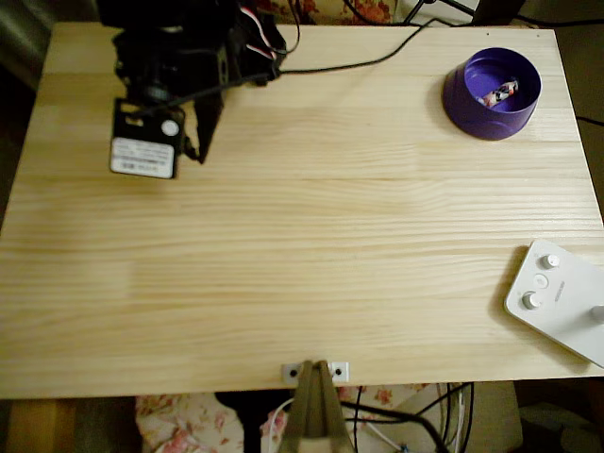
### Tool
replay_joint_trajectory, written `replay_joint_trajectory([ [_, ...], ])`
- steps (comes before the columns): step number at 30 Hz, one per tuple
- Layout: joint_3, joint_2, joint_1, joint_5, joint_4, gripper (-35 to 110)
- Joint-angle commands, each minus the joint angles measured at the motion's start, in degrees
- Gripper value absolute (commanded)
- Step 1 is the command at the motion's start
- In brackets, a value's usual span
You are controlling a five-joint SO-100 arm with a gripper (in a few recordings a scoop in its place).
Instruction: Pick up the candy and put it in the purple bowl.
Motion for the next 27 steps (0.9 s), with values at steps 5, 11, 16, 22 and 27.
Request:
replay_joint_trajectory([
  [5,3.78,6.33,3.52,1.41,-4.22,-1],
  [11,6.77,11.34,4.31,1.41,-2.46,-1],
  [16,9.40,15.64,4.39,1.41,-0.18,-1],
  [22,11.51,15.64,4.39,1.41,0.26,-1],
  [27,12.57,15.64,4.83,1.32,0.53,-1],
])
